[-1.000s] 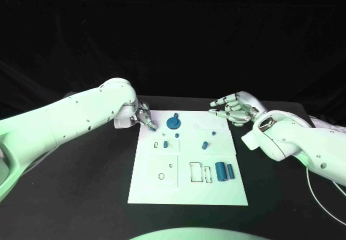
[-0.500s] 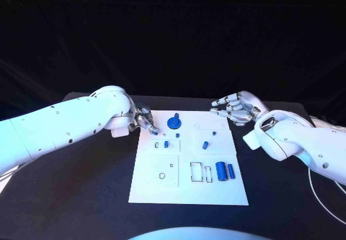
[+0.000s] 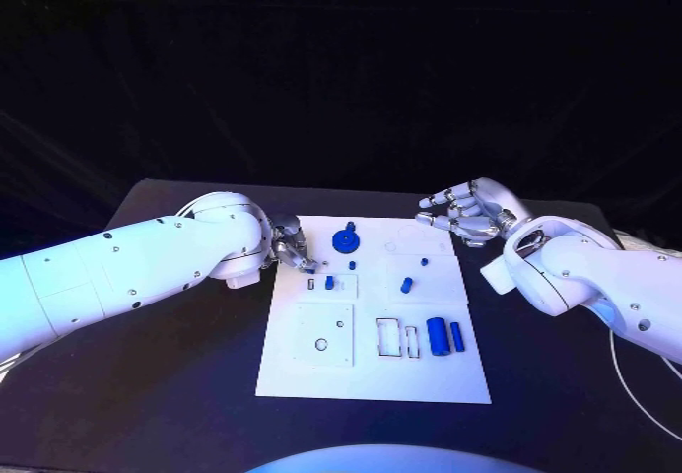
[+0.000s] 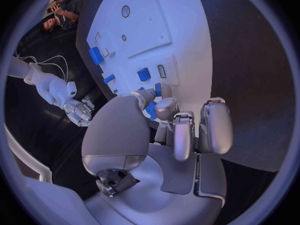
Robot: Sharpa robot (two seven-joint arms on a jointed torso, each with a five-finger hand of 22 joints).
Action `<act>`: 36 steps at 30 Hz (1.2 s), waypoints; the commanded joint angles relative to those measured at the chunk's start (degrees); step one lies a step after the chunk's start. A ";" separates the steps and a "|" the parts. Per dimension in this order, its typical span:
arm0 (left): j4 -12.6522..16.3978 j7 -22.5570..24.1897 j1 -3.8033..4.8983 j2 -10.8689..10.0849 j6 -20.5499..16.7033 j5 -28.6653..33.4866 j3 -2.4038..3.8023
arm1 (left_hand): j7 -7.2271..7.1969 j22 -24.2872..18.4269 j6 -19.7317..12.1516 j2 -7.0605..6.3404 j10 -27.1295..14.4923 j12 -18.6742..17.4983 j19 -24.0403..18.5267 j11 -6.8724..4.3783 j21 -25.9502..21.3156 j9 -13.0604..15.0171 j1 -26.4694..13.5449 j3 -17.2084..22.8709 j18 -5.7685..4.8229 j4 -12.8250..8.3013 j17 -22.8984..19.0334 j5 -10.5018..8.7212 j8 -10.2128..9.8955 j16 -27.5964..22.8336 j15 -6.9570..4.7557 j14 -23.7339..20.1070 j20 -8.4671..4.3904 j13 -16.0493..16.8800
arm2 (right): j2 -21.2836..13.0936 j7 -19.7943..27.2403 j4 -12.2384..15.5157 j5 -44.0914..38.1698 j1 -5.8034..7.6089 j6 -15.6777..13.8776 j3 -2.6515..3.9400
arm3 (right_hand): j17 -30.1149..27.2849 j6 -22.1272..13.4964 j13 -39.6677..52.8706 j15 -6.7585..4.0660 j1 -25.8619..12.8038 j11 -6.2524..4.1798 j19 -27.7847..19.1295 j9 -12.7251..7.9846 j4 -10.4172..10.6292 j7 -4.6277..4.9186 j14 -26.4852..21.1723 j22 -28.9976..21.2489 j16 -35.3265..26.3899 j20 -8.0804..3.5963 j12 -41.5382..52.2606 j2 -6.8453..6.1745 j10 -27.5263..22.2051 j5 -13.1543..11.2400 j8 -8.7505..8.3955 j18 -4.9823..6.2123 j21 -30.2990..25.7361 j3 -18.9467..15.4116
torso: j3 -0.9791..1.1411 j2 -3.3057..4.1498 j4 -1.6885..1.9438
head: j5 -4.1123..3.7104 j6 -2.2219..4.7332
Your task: Assemble the parts on the task board
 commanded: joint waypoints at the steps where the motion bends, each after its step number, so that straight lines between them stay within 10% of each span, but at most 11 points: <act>1: 0.30 -0.50 -0.46 0.09 -0.59 -2.38 -0.03 | -0.52 5.77 0.02 0.22 0.40 0.18 0.96 0.10 0.19 0.09 -0.18 8.46 -0.04 -8.13 15.08 0.01 0.37 0.17 0.09 6.02 0.18 0.10 | 0.01 0.76 0.03 -0.06 -0.05 0.80 -0.03 | 5.03 -0.28 -0.05 0.27 0.05 -0.09 -0.36 0.08 -0.06 -0.09 3.59 -0.05 -0.18 0.07 -0.31 0.44 -0.44 0.37 0.21 1.02 -0.30 -0.41 | 0.03 0.11 -0.03 | -0.10 -0.05; 36: 1.11 0.13 -1.64 -0.33 7.27 -2.81 -0.22 | -0.63 5.80 0.26 -0.49 0.88 0.68 0.98 0.00 0.16 0.19 -0.34 9.10 -0.05 -8.74 15.08 -0.01 0.56 0.17 0.06 6.02 0.15 0.63 | 0.10 1.01 -0.35 0.13 -0.17 1.08 -0.18 | 4.83 -0.24 -0.21 0.26 0.09 -0.10 -0.50 0.09 -0.03 -0.10 3.54 -0.36 -0.32 0.07 -0.50 0.59 -0.54 0.44 0.24 1.08 -0.49 -0.42 | 0.09 0.10 -0.08 | -0.41 -0.57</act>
